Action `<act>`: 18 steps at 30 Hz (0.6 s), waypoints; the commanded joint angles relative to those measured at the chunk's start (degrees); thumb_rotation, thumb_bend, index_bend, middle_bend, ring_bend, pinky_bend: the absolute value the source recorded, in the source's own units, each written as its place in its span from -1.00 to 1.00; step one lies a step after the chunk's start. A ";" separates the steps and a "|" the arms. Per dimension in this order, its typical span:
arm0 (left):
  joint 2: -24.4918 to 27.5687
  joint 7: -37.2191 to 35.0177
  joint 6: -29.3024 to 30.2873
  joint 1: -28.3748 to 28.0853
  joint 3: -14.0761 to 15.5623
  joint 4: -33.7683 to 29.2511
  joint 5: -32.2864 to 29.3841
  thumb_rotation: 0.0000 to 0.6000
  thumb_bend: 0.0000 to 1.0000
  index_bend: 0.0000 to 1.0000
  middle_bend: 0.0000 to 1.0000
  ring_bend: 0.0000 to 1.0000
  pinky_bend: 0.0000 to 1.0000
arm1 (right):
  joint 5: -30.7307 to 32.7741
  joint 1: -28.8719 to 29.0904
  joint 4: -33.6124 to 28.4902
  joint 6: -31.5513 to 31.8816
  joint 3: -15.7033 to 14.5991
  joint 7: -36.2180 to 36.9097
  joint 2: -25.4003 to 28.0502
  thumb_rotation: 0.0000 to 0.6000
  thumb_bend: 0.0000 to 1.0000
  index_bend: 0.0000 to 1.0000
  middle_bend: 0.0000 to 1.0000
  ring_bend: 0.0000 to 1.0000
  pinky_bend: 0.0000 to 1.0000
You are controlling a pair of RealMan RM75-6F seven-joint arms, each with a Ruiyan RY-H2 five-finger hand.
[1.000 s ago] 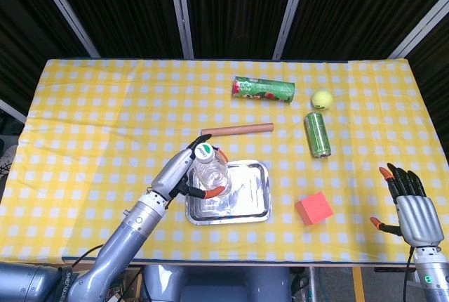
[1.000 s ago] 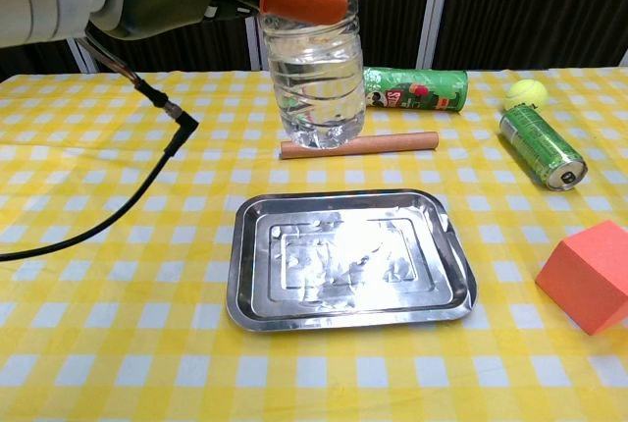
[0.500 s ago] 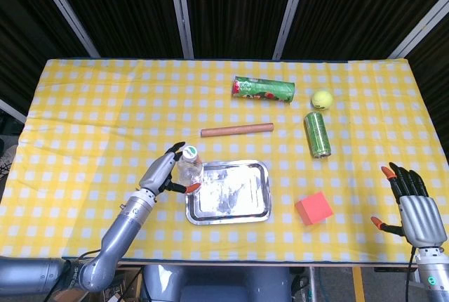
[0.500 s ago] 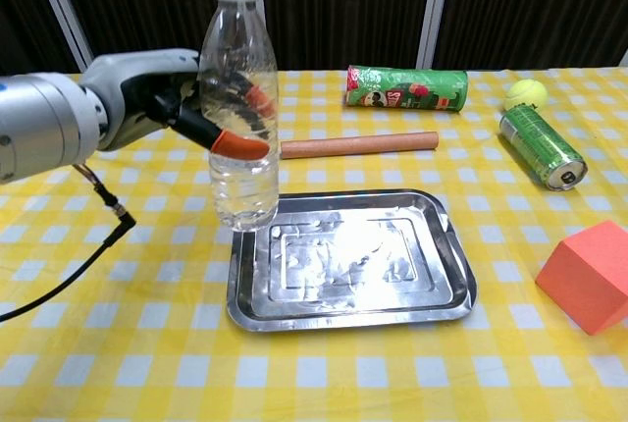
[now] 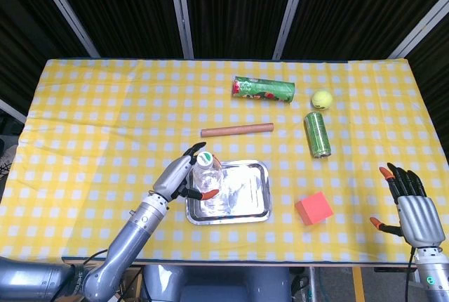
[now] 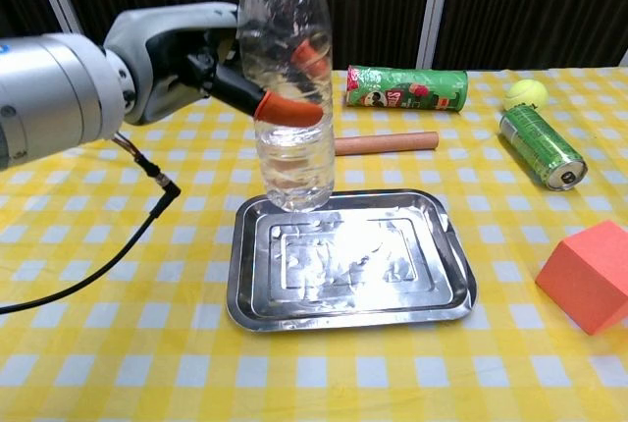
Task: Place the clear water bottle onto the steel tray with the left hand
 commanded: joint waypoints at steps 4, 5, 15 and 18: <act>0.57 10.79 9.09 -4.78 -7.03 -12.98 -6.21 1.00 -0.19 0.09 -0.07 -0.96 -0.97 | 0.04 0.08 0.01 -0.26 -0.10 -0.12 -0.09 1.00 -0.63 -1.00 -0.96 -1.00 -1.00; 0.96 12.40 10.33 -5.45 -7.82 -15.06 -6.63 1.00 -0.20 0.09 -0.07 -0.96 -0.97 | 0.07 0.11 0.05 -0.37 -0.13 -0.24 -0.11 1.00 -0.63 -1.00 -0.96 -1.00 -1.00; 6.23 10.63 9.42 -0.86 -0.05 -15.21 -6.45 1.00 -0.24 0.09 -0.08 -0.96 -0.97 | 0.11 0.18 -0.18 -0.50 -0.20 -0.68 -0.33 1.00 -0.63 -1.00 -0.97 -1.00 -1.00; 7.40 6.65 6.46 1.19 2.61 -11.02 -3.84 1.00 -0.24 0.09 -0.08 -0.96 -0.97 | 0.15 0.19 -0.24 -0.48 -0.19 -0.90 -0.40 1.00 -0.63 -1.00 -0.96 -1.00 -1.00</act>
